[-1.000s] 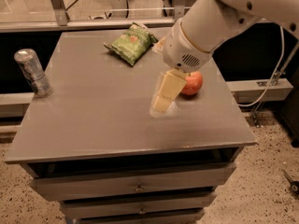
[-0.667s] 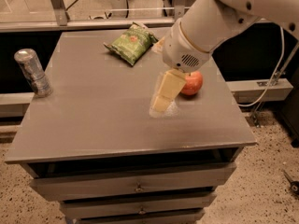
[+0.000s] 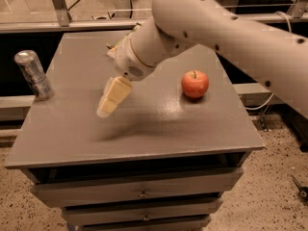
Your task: Knock redbull can over
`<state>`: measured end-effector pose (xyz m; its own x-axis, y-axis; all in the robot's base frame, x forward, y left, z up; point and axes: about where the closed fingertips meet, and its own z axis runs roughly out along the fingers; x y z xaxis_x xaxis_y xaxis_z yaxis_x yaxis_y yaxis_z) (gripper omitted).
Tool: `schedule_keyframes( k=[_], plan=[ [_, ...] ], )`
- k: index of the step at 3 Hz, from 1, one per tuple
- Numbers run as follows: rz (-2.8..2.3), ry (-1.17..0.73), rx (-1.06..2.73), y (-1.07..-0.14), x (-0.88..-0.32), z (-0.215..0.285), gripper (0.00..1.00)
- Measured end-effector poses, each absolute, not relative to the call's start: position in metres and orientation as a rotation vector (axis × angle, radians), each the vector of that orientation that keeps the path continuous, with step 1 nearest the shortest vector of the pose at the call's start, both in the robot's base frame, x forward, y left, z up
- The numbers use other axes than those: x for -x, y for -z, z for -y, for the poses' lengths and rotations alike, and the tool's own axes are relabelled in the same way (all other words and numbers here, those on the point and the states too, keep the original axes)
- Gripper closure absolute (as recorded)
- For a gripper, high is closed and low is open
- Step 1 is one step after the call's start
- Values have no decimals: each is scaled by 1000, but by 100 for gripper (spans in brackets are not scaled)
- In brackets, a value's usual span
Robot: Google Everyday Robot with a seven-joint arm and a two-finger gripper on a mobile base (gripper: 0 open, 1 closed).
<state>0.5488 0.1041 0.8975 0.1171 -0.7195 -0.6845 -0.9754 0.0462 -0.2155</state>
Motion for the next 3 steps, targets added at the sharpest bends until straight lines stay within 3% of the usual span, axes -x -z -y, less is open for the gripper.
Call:
schedule_keyframes(
  k=[3],
  plan=[
    [-1378, -774, 1568, -883, -601, -267, 0]
  ],
)
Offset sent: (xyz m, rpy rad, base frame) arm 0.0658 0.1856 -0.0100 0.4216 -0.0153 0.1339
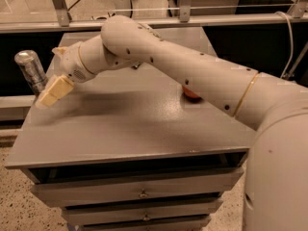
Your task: Knock redbull can over
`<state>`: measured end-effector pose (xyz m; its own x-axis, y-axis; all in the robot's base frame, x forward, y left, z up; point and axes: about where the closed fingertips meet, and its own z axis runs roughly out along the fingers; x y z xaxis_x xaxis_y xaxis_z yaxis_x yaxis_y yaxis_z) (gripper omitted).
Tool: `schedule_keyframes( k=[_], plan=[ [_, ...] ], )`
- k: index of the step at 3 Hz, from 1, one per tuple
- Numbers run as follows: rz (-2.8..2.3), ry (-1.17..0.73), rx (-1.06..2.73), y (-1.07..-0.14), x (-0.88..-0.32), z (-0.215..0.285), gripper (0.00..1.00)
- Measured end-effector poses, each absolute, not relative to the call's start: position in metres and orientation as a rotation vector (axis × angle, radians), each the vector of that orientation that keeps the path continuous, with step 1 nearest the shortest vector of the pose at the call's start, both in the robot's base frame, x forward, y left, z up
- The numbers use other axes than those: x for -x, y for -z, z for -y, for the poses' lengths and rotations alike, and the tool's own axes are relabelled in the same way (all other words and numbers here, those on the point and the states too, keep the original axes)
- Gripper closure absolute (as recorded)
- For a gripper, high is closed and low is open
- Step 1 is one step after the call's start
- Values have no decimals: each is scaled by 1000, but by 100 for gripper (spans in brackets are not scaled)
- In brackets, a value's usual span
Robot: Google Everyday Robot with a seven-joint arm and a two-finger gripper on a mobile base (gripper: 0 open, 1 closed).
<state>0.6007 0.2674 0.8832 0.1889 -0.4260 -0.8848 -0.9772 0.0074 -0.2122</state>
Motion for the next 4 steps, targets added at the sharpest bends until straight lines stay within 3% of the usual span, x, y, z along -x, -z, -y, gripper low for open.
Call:
schedule_keyframes(
  k=[1, 3, 4],
  plan=[
    [-1352, -853, 1516, -882, -606, -295, 14],
    [-1339, -953, 1448, -883, -607, -318, 61],
    [-1356, -930, 1411, -894, -614, -294, 84]
  ],
)
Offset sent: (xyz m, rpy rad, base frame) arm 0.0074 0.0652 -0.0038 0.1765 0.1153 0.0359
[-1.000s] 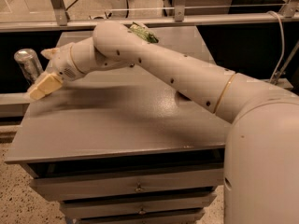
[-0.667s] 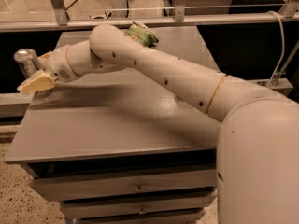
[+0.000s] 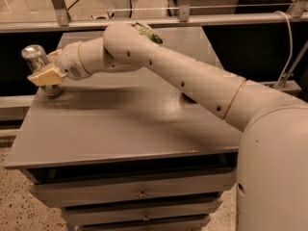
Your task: Knock redbull can over
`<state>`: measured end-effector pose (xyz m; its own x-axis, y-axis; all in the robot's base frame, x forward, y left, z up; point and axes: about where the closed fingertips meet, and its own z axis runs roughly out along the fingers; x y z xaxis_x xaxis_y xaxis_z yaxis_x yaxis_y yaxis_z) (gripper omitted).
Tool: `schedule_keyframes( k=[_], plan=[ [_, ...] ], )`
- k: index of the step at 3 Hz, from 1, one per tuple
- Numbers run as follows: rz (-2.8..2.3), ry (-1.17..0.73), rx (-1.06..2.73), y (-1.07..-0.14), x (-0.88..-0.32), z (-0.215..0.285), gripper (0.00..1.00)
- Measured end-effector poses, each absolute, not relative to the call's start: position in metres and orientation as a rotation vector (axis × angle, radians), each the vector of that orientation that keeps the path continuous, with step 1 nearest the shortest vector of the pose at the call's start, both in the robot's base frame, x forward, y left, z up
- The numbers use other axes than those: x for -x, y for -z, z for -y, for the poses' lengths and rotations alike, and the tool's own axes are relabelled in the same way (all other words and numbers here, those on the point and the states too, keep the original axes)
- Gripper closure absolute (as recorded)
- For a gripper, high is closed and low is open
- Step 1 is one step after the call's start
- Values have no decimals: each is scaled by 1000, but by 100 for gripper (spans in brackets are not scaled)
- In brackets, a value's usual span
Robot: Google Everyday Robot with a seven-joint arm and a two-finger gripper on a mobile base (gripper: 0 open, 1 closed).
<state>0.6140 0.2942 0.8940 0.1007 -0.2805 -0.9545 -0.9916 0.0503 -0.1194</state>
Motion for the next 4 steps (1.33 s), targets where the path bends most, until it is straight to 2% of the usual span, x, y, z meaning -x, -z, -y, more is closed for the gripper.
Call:
schedule_keyframes(
  k=[1, 3, 4],
  plan=[
    [-1406, -844, 1450, -903, -615, -253, 100],
    [-1566, -584, 1712, -904, -609, -157, 100],
    [-1615, -499, 1847, -899, -608, -125, 100]
  ],
)
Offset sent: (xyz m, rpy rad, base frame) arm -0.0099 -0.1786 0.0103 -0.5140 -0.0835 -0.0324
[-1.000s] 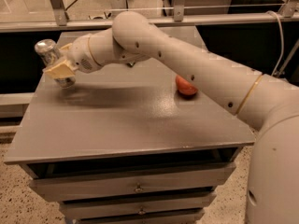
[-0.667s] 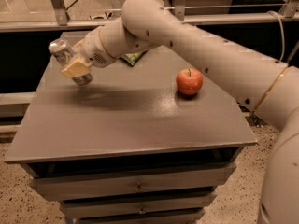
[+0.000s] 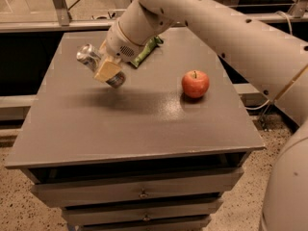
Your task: Knock redbull can over
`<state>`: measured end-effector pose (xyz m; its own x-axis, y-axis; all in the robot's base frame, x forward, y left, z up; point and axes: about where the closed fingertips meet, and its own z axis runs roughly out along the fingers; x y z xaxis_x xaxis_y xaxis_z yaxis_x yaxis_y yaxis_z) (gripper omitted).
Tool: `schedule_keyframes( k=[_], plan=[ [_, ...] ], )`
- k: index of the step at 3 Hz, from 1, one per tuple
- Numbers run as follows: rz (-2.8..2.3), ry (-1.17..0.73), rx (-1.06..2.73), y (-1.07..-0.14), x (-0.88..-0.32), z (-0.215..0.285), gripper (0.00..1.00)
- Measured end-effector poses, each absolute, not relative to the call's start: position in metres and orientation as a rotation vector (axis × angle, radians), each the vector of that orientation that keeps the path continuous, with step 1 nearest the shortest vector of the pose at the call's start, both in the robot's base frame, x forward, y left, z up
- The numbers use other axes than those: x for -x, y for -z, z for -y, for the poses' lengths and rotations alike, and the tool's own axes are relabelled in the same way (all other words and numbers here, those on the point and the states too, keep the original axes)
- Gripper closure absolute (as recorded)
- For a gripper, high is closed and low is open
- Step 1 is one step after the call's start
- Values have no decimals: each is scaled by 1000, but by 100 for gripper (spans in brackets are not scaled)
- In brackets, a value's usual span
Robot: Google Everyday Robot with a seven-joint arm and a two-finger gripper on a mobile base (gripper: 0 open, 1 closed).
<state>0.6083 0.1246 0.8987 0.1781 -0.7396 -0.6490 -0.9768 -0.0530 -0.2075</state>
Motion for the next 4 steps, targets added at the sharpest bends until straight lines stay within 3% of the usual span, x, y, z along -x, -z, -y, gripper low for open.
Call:
schedule_keyframes(
  k=[1, 4],
  plan=[
    [-1654, -423, 1967, -892, -605, -104, 85],
    [-1672, -342, 2153, -865, -590, -101, 15]
  ],
)
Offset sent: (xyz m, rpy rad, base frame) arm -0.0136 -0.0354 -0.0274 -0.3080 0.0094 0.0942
